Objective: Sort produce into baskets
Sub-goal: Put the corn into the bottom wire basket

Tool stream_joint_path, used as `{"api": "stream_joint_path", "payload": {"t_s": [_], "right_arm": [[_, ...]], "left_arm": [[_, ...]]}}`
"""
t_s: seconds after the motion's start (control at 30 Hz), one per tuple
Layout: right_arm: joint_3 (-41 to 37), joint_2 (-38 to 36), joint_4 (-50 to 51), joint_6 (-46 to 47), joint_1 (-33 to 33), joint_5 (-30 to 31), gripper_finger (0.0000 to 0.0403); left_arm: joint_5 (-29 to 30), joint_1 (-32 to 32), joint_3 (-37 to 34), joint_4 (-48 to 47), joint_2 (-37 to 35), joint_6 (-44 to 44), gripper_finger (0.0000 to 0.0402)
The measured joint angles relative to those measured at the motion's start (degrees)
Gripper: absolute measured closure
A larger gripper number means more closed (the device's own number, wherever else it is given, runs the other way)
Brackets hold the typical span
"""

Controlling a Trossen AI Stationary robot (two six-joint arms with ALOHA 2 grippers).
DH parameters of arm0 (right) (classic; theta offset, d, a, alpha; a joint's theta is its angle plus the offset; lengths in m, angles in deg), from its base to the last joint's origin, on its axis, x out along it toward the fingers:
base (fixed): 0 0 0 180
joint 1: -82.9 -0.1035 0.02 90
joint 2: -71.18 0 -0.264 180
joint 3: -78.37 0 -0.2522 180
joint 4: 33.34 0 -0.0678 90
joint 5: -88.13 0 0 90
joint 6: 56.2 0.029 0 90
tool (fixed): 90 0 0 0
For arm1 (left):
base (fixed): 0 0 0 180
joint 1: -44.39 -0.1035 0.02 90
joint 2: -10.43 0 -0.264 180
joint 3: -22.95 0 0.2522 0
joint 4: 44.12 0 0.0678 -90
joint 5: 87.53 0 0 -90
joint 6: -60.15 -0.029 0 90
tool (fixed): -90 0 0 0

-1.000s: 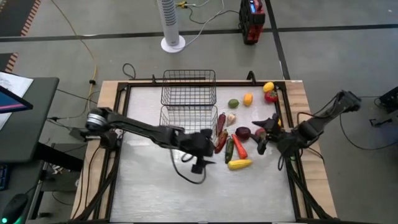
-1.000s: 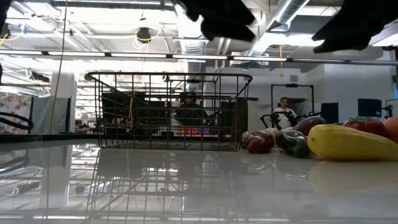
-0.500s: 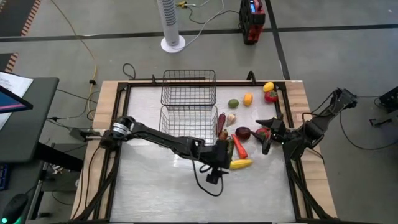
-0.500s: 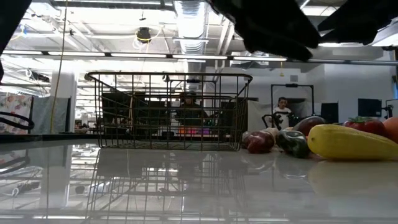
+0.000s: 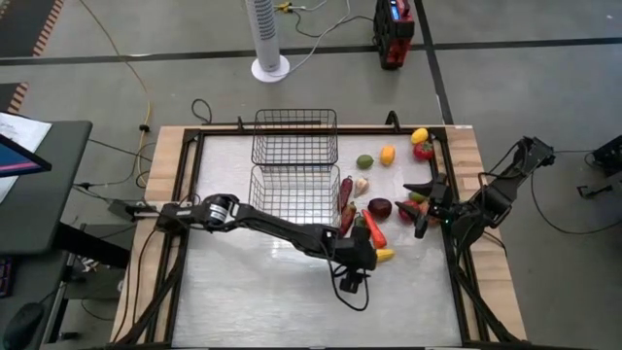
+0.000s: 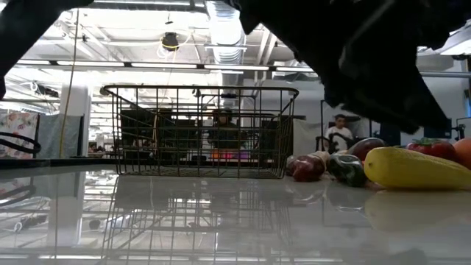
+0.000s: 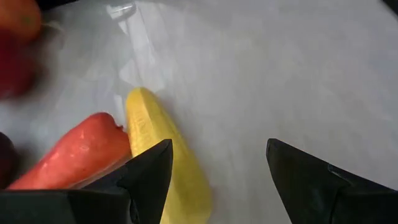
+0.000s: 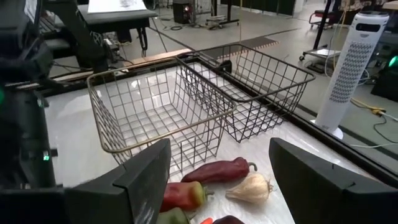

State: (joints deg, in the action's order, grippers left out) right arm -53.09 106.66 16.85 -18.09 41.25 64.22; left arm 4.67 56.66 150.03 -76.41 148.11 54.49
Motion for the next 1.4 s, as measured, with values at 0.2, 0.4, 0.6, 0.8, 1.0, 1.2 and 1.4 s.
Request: {"api": "stream_joint_path", "payload": {"t_s": [0.2, 0.4, 0.6, 0.8, 1.0, 1.2, 1.4], "right_arm": [[0.0, 0.0, 0.0, 0.2, 0.0, 0.0, 0.0104], [0.0, 0.0, -0.3, 0.3, 0.0, 0.0, 0.0104], [0.0, 0.1, -0.7, 0.5, 0.0, 0.0, 0.0104], [0.0, 0.1, -0.9, 0.5, 0.0, 0.0, 0.0104], [0.0, 0.1, -1.0, 0.5, 0.0, -0.1, 0.0104], [0.0, 0.1, -1.1, 0.5, 0.0, -0.2, 0.0104], [0.0, 0.1, -1.5, 0.5, 0.0, -0.2, 0.0104]], "left_arm": [[10.3, 0.1, -0.3, -1.1, 0.4, -2.6, 0.0152], [9.9, -0.1, -0.3, -2.6, 0.4, -2.9, 0.0152], [8.9, -0.2, -0.4, -6.4, 1.3, -2.6, 0.0152], [10.4, -0.2, -0.4, -6.8, 1.3, -2.7, 0.0152], [10.1, -0.2, -0.4, -5.7, 1.3, -2.7, 0.0152], [10.1, -0.2, -0.4, -4.5, 1.3, -3.6, 0.0174], [6.8, -1.1, -0.4, -4.5, 1.3, -3.5, 0.0247]]}}
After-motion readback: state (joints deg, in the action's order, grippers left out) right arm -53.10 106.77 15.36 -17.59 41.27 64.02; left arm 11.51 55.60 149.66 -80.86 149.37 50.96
